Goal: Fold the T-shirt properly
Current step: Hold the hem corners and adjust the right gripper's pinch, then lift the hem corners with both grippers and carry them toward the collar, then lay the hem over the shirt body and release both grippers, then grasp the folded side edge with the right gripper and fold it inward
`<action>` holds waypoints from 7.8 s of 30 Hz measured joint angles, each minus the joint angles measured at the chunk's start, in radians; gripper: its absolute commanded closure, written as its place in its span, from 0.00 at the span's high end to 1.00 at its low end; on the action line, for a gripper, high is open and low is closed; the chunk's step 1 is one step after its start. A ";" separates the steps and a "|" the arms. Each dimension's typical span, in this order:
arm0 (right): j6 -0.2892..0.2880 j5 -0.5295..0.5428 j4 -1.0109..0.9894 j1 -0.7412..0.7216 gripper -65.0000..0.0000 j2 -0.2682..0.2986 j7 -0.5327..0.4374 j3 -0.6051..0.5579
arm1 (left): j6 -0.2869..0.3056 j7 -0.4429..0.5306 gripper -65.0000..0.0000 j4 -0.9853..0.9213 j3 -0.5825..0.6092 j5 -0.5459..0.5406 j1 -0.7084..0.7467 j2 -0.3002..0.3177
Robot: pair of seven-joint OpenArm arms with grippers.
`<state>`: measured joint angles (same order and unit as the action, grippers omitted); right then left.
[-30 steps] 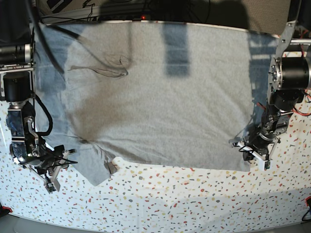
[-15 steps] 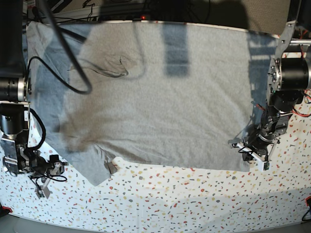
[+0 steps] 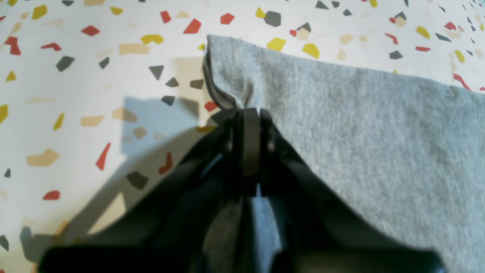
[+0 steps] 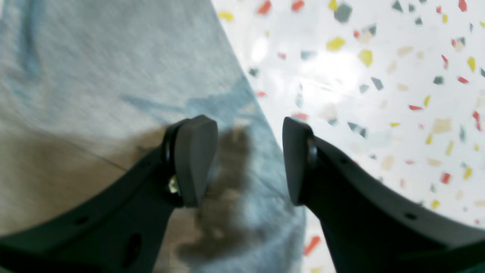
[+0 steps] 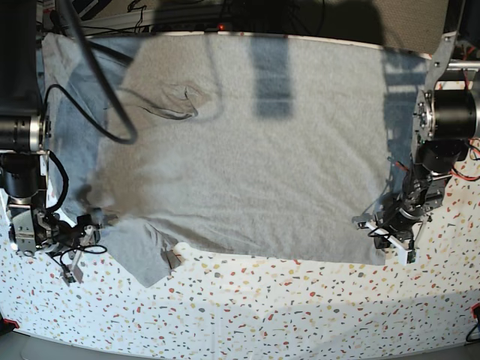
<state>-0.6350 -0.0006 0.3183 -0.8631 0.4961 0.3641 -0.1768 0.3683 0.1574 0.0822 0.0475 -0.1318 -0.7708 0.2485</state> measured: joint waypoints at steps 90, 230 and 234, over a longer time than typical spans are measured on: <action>-0.066 0.639 0.728 0.512 0.00 0.311 0.124 -0.004 | 0.123 -0.339 0.00 0.289 0.000 -0.125 0.033 0.043; 0.024 0.320 0.605 0.431 0.00 -0.102 0.512 0.249 | -0.074 -0.599 0.52 1.492 -0.211 -0.359 1.023 0.195; -0.043 0.340 0.649 0.435 0.00 -0.103 0.554 0.249 | -0.074 -0.599 0.52 1.492 -0.211 -0.359 1.023 0.195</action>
<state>-0.6781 0.3393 0.9672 -0.4286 0.3927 0.9176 0.0719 0.2947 -0.4412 1.5738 -0.1638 -0.4911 0.2523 0.4431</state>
